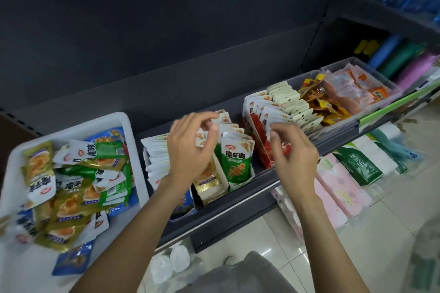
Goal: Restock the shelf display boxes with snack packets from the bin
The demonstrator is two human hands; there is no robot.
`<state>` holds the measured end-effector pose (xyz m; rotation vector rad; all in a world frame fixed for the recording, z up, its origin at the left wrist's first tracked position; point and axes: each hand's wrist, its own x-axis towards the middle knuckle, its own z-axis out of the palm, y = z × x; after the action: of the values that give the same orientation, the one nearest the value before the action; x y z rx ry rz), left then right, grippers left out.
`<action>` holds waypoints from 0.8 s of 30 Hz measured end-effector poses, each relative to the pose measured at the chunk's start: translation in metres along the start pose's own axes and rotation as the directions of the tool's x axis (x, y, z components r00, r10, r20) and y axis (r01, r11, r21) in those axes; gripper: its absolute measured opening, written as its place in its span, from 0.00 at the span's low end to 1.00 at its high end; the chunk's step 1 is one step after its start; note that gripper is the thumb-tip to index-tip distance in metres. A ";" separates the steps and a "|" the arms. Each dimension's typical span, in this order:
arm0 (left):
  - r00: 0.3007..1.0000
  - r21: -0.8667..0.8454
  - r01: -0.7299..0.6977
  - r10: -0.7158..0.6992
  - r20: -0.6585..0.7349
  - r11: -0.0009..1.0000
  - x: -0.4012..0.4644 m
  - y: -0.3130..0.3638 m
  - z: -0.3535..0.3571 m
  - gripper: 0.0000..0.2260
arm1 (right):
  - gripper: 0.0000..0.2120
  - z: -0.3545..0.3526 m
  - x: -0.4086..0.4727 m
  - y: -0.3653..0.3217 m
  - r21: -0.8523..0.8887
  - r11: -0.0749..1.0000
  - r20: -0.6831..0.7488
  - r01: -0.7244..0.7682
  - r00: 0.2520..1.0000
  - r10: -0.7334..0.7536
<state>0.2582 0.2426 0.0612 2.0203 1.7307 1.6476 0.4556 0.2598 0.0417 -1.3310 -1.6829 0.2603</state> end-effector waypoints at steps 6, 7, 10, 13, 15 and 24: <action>0.976 0.187 0.219 -0.214 -0.050 0.958 -0.041 -0.052 -0.109 0.11 | 0.07 0.047 -0.014 -0.075 0.253 0.957 0.305 0.138 0.928 -0.215; 0.965 0.252 0.250 -0.261 0.012 0.935 -0.049 -0.064 -0.125 0.10 | 0.07 0.059 -0.018 -0.087 0.285 0.946 0.379 0.153 0.889 -0.258; 0.909 0.484 0.298 -0.399 0.120 0.823 -0.078 -0.101 -0.163 0.09 | 0.08 0.100 -0.033 -0.124 0.311 0.925 0.596 0.219 0.713 -0.369; 0.811 0.635 0.386 -0.574 0.111 0.669 -0.106 -0.137 -0.188 0.17 | 0.10 0.142 -0.050 -0.158 0.333 0.898 0.704 0.287 0.558 -0.439; 0.727 0.715 0.379 -0.667 0.164 0.588 -0.117 -0.154 -0.200 0.23 | 0.11 0.174 -0.061 -0.175 0.309 0.882 0.748 0.354 0.483 -0.456; 0.596 0.779 0.314 -0.751 0.284 0.543 -0.133 -0.180 -0.217 0.25 | 0.41 0.292 -0.096 -0.190 -0.107 0.891 0.952 0.440 0.304 -0.036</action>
<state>0.0040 0.0922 -0.0384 1.5101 2.4721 0.1022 0.1070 0.2116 -0.0399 -1.1663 -3.0611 0.6745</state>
